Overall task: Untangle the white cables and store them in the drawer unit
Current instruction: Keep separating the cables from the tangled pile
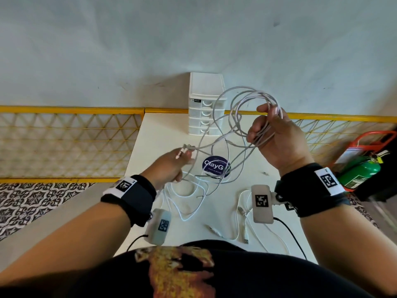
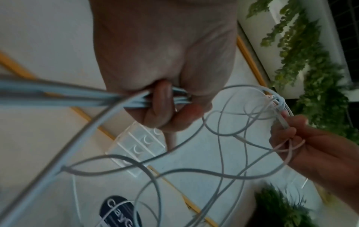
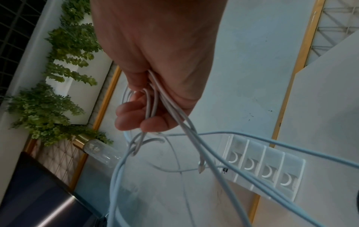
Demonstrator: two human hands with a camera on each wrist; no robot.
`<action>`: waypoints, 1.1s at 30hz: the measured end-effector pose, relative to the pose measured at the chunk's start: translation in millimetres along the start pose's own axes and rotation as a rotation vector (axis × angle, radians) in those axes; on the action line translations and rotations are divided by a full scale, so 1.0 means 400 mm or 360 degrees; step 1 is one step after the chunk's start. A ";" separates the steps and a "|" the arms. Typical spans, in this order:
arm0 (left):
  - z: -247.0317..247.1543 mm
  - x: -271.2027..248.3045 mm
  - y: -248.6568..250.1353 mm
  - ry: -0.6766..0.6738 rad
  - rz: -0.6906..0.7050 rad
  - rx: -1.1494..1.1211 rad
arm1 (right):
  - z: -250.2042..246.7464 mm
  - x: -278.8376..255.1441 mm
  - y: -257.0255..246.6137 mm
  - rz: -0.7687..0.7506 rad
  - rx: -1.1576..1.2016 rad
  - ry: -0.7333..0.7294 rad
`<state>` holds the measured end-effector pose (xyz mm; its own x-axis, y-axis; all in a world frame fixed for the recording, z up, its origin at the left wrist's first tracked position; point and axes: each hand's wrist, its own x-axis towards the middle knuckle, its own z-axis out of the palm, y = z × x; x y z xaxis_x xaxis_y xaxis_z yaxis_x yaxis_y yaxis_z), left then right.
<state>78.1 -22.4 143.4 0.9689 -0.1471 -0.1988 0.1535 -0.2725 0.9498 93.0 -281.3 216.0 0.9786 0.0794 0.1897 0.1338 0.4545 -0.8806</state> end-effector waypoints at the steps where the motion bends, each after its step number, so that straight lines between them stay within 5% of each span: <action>1: 0.015 -0.004 0.001 -0.0116 0.0019 -0.0030 | 0.002 0.004 -0.002 -0.0007 -0.0001 0.0005; 3: 0.017 -0.003 0.003 -0.0118 0.0099 -0.0059 | -0.017 0.017 -0.011 -0.0017 -0.0114 0.0124; 8: -0.108 0.002 0.011 0.0266 0.0200 -0.0356 | -0.168 0.033 -0.020 0.0108 -0.0567 0.0535; 15: -0.200 -0.031 0.033 0.0520 0.0242 -0.0294 | -0.248 -0.015 -0.016 0.0178 -0.0533 0.0566; 33: -0.093 -0.047 0.054 0.0146 0.0203 -0.0273 | -0.144 -0.051 -0.016 0.0086 -0.0353 0.0081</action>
<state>70.5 10.0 176.5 0.9950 -0.0806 -0.0593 0.0519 -0.0902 0.9946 81.2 -337.0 192.7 0.9912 0.0506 0.1227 0.1068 0.2444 -0.9638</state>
